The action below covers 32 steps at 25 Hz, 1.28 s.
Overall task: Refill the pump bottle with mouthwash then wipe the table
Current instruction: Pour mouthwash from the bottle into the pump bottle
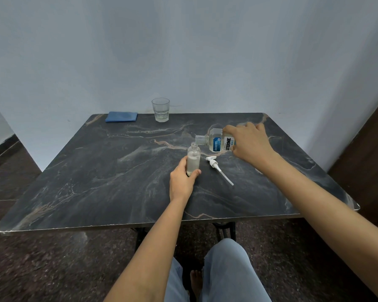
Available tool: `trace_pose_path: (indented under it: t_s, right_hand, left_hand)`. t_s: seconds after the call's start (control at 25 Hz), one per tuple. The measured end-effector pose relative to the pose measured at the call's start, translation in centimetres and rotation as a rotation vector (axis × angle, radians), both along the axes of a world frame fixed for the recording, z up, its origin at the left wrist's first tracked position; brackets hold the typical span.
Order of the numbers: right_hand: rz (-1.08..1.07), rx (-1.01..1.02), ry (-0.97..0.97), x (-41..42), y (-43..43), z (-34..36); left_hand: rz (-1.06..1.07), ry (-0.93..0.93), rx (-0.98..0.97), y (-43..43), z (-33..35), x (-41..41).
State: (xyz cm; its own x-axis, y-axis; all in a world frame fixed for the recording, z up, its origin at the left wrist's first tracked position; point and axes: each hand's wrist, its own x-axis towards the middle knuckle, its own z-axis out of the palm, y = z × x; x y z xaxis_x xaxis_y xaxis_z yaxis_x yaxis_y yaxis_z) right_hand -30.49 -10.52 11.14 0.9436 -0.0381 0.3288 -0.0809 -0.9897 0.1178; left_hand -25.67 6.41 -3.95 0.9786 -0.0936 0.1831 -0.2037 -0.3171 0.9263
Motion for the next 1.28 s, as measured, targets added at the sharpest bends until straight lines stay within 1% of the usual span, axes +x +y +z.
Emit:
trace_pose_path:
  t_s: [1.28]
  right_hand:
    - [-0.004, -0.040, 0.007, -0.01, 0.22, 0.37]
  left_hand:
    - [0.013, 0.005, 0.004, 0.00, -0.16, 0.13]
